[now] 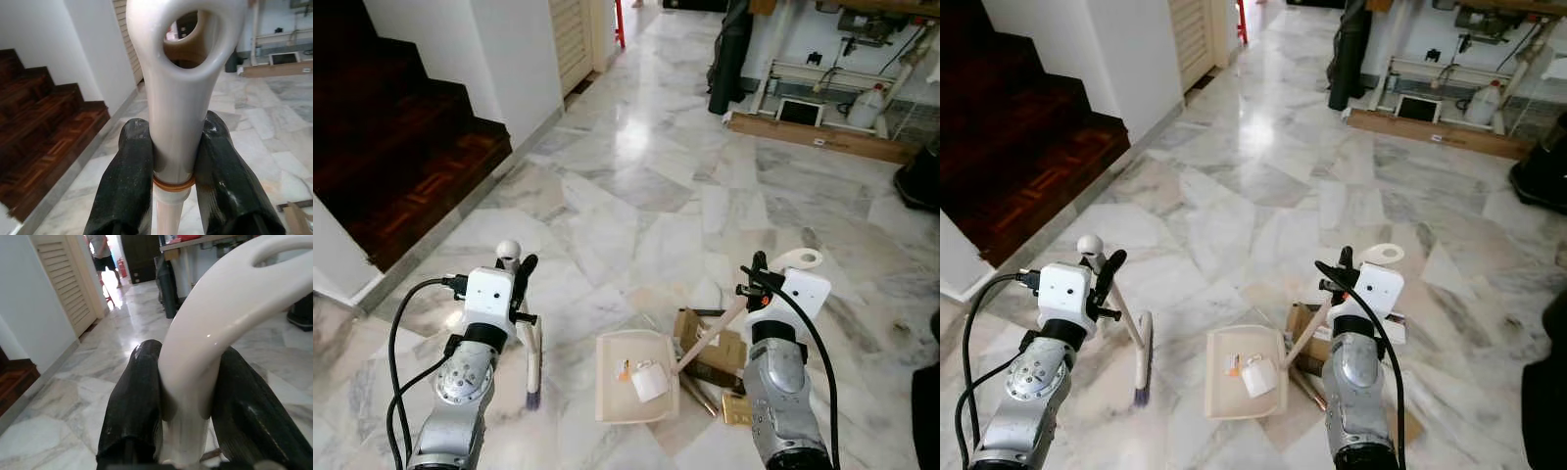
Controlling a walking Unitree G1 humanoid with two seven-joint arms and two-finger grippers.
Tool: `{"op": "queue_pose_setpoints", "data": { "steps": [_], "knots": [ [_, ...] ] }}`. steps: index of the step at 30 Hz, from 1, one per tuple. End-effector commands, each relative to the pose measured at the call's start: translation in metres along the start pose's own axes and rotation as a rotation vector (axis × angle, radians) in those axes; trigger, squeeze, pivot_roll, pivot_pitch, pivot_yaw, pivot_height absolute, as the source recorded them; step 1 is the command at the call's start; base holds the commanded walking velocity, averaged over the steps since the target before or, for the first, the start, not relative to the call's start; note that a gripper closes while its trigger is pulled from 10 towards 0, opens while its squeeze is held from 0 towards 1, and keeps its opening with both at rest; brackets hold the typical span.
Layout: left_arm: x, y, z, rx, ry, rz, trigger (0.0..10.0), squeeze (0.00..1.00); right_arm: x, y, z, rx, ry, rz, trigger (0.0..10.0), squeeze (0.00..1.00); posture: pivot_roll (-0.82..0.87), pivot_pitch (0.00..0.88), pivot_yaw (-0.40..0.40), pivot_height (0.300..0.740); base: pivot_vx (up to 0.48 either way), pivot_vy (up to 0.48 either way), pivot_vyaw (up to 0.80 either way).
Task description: Sweep floor
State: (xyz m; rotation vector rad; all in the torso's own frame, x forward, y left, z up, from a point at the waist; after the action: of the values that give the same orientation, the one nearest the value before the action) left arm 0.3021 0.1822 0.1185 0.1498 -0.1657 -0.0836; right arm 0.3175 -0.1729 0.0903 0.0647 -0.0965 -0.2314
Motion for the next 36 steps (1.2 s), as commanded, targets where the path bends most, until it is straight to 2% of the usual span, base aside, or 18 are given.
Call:
{"op": "queue_pose_setpoints", "data": {
  "steps": [1,26,36],
  "knots": [
    [0.0001,0.0068,0.0104,0.010,-0.043,0.022,10.0,0.00,0.0040,0.0046,0.0067,0.010,-0.023,0.010,10.0,0.00,0.14,0.029,0.002,0.740,0.000,0.000,0.80],
    [0.0005,0.0090,0.0098,0.012,-0.033,0.022,10.0,0.00,0.0038,0.0051,0.0026,0.015,-0.011,0.008,10.0,0.00,0.15,0.021,0.007,0.740,0.000,0.000,0.78],
    [0.0010,0.0065,0.0081,0.000,-0.031,0.018,10.0,0.00,0.0057,0.0024,0.0020,0.016,-0.007,0.006,10.0,0.00,0.14,0.003,0.004,0.740,0.000,0.000,0.00]
  ]
}}
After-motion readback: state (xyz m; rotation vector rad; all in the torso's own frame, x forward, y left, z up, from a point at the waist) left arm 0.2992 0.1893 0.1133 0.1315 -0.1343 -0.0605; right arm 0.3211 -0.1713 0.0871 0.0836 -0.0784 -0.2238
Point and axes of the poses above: a point about 5 cm out from each wrist's last joint towards the gripper, its own x axis pointing out of the wrist towards the gripper, its own z axis along the axis of the wrist's last joint, y = z × x, the point moved 2 cm from there along x, pointing out of the wrist towards the gripper, and after that the axes turned 4 degrees about -x, right-handed, at the moved point
